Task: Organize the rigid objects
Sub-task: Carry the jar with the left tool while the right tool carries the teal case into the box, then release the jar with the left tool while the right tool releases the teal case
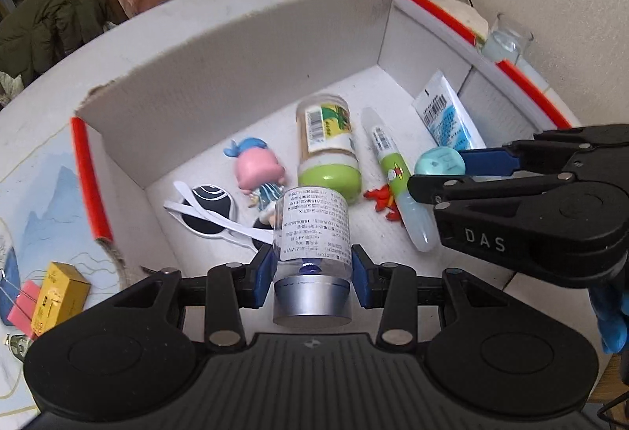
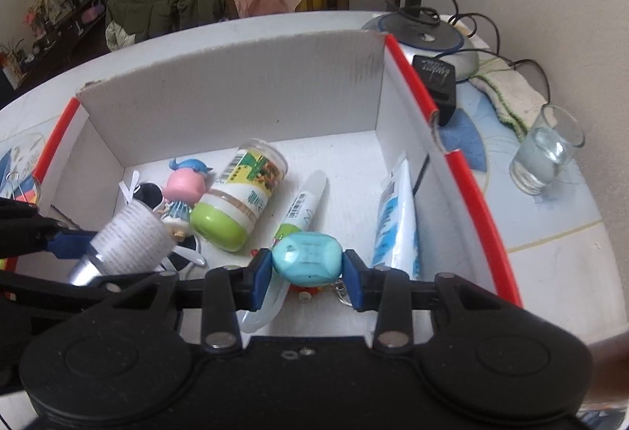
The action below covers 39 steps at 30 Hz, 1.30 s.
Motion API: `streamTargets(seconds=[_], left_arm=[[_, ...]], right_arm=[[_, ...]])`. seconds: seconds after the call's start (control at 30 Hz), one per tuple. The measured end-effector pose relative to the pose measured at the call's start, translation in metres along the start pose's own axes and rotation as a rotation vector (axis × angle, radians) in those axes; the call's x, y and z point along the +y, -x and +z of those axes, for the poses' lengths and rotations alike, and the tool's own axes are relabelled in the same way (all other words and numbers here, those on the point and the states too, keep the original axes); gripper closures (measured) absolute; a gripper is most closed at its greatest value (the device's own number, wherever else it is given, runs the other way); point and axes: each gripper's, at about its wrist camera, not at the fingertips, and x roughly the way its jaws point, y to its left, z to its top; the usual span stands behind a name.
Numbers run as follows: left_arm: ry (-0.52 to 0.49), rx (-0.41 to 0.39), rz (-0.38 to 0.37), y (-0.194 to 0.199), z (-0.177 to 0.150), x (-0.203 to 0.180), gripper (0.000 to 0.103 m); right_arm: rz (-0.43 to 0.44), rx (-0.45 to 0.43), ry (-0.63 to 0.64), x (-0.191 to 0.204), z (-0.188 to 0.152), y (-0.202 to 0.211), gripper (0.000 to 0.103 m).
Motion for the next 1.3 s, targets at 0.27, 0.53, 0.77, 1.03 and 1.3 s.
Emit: streamTargets(seconds=[0.27,0.53,0.77,1.03,1.3], left_arm=[[0.05,0.077,-0.017,-0.021,0.001,0.004,0.062],[0.084,0.102,-0.041,-0.027,-0.001,0.009,0.062],[0.096,0.049,-0.042,-0.013,-0.003,0.008,0.054],[0.108,-0.033,-0.049,0.017,-0.01,0.008,0.051],[0.104,-0.111,-0.055,0.048,-0.022,0.007,0.048]], right_arm=[[0.005,0.023,0.017,-0.001,-0.001,-0.006,0.065],[0.014,0.032,0.028,-0.001,0.0,-0.005,0.063],[0.042,0.008,0.019,-0.003,-0.002,0.007,0.057],[0.068,-0.036,-0.013,-0.005,-0.004,0.031,0.051],[0.088,-0.105,-0.03,-0.002,-0.011,0.061,0.04]])
